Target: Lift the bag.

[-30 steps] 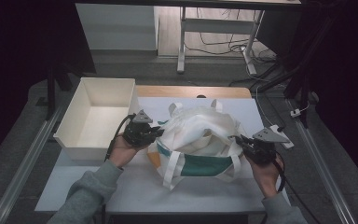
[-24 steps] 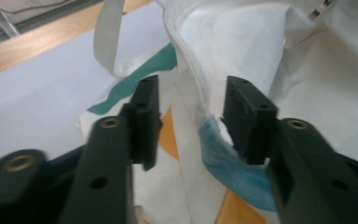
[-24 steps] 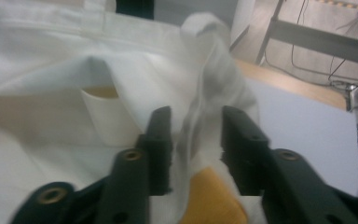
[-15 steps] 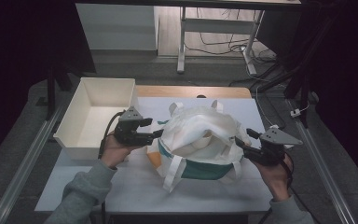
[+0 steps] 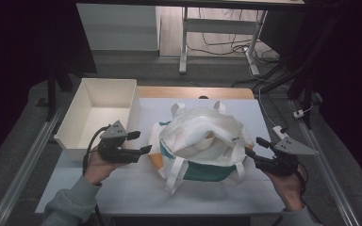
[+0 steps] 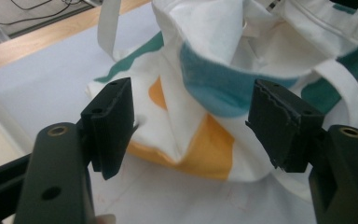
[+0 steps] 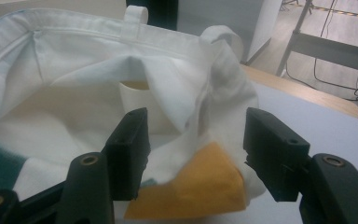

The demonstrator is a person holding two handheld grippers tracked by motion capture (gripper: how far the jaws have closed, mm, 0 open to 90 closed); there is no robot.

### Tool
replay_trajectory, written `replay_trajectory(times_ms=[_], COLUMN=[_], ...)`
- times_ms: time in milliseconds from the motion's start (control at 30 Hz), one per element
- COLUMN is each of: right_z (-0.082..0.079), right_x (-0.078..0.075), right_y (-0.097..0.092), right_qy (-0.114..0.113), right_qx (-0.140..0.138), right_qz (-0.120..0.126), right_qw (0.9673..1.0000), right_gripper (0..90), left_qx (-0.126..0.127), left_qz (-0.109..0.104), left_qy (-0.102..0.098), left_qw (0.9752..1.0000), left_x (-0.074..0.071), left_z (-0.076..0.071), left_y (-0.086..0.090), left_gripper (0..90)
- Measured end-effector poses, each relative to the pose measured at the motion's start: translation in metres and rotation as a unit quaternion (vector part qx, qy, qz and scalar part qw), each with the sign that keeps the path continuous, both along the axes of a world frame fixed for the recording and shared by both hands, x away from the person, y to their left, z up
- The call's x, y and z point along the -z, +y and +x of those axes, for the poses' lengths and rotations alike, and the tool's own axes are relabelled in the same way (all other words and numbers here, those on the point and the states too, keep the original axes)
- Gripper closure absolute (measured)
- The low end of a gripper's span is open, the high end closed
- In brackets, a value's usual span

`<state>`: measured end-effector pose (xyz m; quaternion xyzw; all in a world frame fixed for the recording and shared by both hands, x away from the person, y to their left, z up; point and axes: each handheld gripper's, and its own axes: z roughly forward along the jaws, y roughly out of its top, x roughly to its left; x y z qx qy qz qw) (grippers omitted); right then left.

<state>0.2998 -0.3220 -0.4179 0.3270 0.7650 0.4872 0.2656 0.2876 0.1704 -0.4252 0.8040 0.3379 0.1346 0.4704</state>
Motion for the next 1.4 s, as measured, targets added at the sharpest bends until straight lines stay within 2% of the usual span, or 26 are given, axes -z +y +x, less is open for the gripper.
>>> replay_trajectory(times_ms=[233, 400, 533, 633, 833, 1167, 1400], right_z=[-0.016, -0.019, -0.016, -0.014, -0.009, -0.005, -0.004], right_x=[0.011, 0.026, 0.041, 0.05, 0.067, 0.077, 0.077], right_y=[-0.018, -0.03, -0.031, -0.028, -0.024, -0.017, -0.016], right_qy=[0.007, 0.021, 0.034, 0.041, 0.057, 0.061, 0.061], right_qx=[0.019, 0.031, 0.03, 0.023, 0.017, 0.007, 0.008], right_qz=[0.013, 0.013, -0.006, -0.024, -0.047, -0.073, -0.075], right_qw=[0.9997, 0.9992, 0.999, 0.9986, 0.9971, 0.9954, 0.9953], right_gripper=[41.0, 41.2, 41.3, 41.5, 41.8, 42.0, 42.0], left_qx=[-0.003, -0.014, -0.03, -0.043, -0.057, -0.065, -0.066], left_qz=[0.005, 0.002, 0.009, 0.002, 0.018, 0.029, 0.028], left_qy=[0.006, 0.014, 0.024, 0.035, 0.049, 0.06, 0.061], left_qw=[1.0, 0.9998, 0.9992, 0.9985, 0.997, 0.9956, 0.9956], left_x=[0.021, 0.034, 0.045, 0.053, 0.066, 0.075, 0.075], left_z=[-0.021, -0.028, -0.03, -0.032, -0.031, -0.029, -0.029], left_y=[0.008, 0.017, 0.026, 0.032, 0.037, 0.04, 0.041], left_gripper=[32.5, 32.8, 32.8, 32.9, 32.9, 32.6, 32.6])
